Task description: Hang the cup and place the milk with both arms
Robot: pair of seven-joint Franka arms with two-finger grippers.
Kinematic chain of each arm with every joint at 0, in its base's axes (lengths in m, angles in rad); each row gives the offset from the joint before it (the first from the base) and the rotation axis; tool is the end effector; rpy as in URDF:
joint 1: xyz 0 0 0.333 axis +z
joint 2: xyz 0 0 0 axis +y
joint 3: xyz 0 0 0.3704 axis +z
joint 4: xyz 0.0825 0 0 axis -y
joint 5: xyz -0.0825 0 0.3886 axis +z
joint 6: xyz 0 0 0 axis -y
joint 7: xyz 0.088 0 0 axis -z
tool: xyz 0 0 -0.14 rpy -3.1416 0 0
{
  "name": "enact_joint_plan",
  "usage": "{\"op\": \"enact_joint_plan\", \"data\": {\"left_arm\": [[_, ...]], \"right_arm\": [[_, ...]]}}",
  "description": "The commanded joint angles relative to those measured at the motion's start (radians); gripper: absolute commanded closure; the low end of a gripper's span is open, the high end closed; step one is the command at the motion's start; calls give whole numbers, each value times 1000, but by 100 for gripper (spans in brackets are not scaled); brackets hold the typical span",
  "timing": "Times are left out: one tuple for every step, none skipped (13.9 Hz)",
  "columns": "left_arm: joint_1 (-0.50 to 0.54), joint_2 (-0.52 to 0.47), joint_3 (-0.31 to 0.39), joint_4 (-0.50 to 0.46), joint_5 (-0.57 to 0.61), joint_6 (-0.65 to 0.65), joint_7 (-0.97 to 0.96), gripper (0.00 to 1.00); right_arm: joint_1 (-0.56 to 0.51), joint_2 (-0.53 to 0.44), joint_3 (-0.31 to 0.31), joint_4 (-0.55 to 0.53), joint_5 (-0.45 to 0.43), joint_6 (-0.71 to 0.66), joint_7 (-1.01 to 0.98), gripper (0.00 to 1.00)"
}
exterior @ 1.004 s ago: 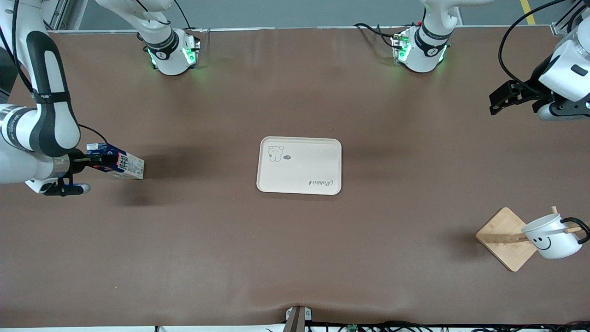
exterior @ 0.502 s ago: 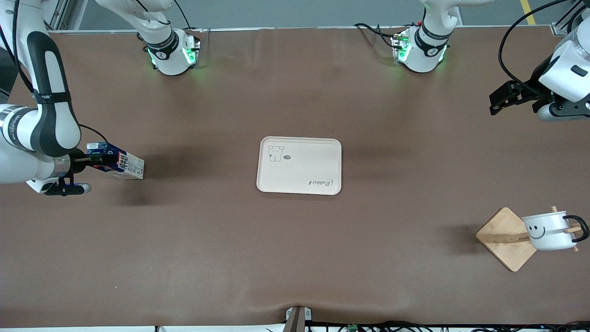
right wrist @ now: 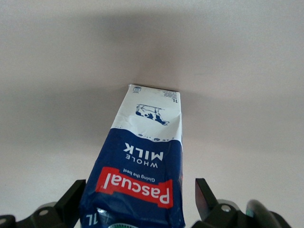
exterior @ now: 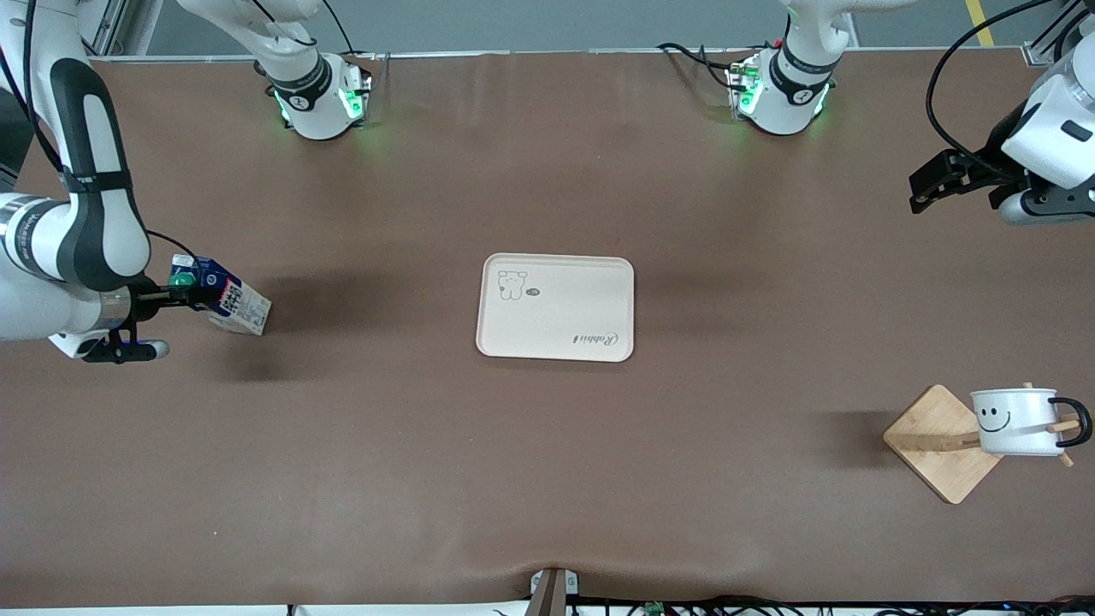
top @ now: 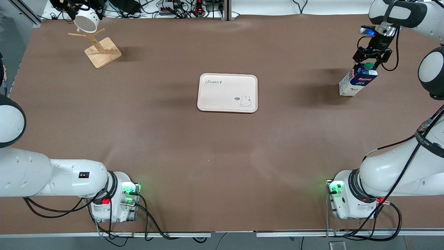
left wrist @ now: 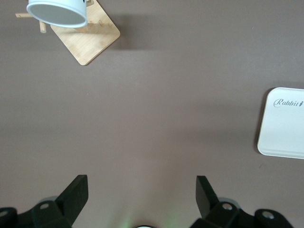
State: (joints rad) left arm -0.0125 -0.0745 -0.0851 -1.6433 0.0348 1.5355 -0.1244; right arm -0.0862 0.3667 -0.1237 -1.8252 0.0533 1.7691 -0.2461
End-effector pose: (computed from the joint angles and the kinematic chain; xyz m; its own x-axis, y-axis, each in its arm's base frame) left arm 0.5243 -0.0482 0.6489 0.9992 0.0284 -0.0282 0.0271 -0.9986 -0.0450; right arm 0.5859 -0.1135 0.3278 0.9180 0.0325 -0.3953 -0.0071 -0.9951 -0.0984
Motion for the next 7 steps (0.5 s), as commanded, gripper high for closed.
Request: {"op": "enact_joint_plan", "data": {"left_arm": [[16, -31, -8, -18, -16, 2, 12, 0], [16, -33, -8, -18, -16, 0, 14, 0], [16, -33, -8, -18, -16, 0, 14, 0], [14, -33, -8, -18, -18, 0, 14, 0], [14, -33, -8, -16, -16, 0, 14, 0], [16, -31, -8, -15, -16, 0, 14, 0], [14, -28, -8, -12, -16, 0, 12, 0]], "right_arm": [[-26, -11, 24, -5, -18, 1, -7, 0], [-26, -11, 26, -5, -18, 1, -7, 0], [-26, -11, 26, -5, -18, 1, -7, 0], [-26, -11, 26, -5, -18, 0, -7, 0], [-26, -12, 26, -5, -18, 0, -7, 0], [-24, -12, 26, -6, -16, -2, -7, 0], [-23, -12, 26, -5, -16, -6, -7, 0]]}}
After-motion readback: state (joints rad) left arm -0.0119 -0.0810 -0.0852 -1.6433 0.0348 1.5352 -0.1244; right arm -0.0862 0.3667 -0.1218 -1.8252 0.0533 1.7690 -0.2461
